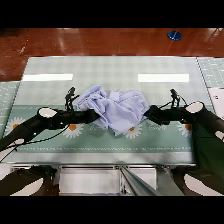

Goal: Fold the shirts.

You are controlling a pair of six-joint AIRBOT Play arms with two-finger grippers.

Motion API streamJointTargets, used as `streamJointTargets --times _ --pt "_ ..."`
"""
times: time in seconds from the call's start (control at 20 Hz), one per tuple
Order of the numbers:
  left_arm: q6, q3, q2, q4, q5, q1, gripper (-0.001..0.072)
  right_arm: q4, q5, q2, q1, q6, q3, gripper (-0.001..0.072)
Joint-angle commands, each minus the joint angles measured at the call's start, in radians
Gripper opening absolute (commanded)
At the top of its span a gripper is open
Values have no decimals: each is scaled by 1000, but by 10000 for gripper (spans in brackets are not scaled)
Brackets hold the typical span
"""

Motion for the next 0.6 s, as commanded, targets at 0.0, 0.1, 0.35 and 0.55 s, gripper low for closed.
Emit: streamJointTargets --times 0.0,0.1,0.35,0.55 --pt "8 11 -3 1 -11 0 13 61 -26 -106 56 -21 53 378" --pt "8 11 -2 1 -19 1 13 61 -20 -144 63 -25 92 206" --pt "16 117 34 0 -214 187 13 1 196 -137 63 -119 364 21" --pt "-16 404 184 -4 -340 452 13 -263 241 -16 63 6 803 21"
